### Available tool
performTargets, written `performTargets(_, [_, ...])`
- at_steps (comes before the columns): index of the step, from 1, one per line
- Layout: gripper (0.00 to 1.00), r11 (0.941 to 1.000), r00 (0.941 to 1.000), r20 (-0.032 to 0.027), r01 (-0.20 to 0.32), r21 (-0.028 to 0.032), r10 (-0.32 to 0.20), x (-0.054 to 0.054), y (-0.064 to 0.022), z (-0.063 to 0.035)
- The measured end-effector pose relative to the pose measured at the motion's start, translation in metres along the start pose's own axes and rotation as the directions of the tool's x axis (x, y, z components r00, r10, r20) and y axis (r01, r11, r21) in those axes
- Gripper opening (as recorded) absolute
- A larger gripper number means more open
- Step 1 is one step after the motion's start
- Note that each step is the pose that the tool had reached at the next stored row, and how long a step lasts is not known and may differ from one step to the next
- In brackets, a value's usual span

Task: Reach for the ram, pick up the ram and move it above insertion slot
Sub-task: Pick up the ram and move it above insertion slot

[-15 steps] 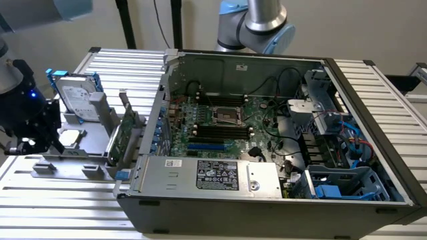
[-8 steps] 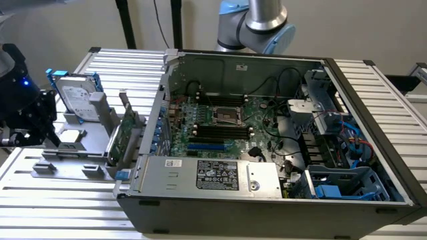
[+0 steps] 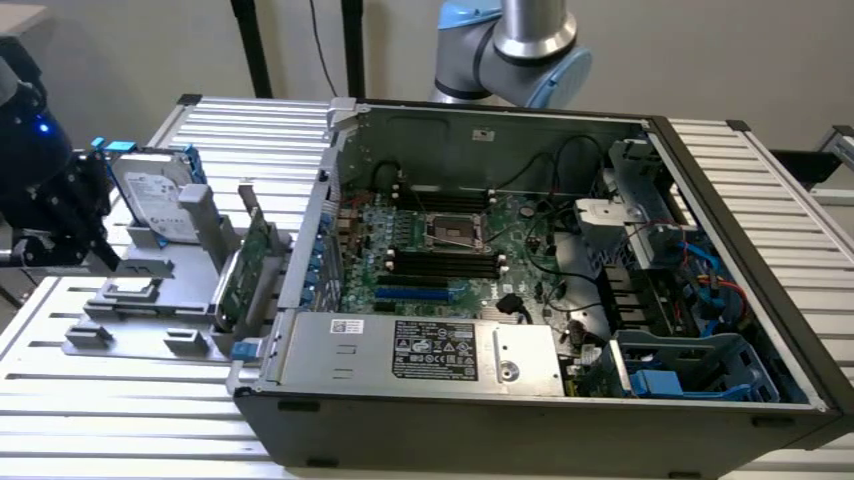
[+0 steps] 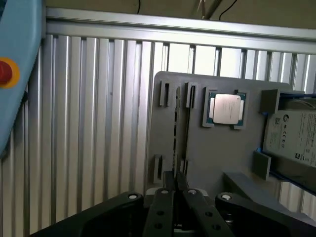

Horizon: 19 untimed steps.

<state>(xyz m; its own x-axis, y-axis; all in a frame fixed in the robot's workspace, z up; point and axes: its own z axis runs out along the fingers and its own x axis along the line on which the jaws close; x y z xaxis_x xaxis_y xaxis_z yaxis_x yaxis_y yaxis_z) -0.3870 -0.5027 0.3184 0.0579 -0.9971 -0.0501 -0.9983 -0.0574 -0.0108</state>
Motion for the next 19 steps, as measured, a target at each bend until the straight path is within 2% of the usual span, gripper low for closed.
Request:
performTargets(3, [0.13,0.9999,0.9999,0.0051,0.014,-0.0005,-0.014,0.0,-0.0046,-0.0132])
performTargets(8, [0.13,0.9997,0.9996,0.0143,0.026,-0.0003,-0.026,0.0,-0.0197,-0.0255])
performTargets(19, [0.13,0.9995,0.9986,0.0421,0.033,-0.0003,-0.033,0.002,-0.0674,-0.0455])
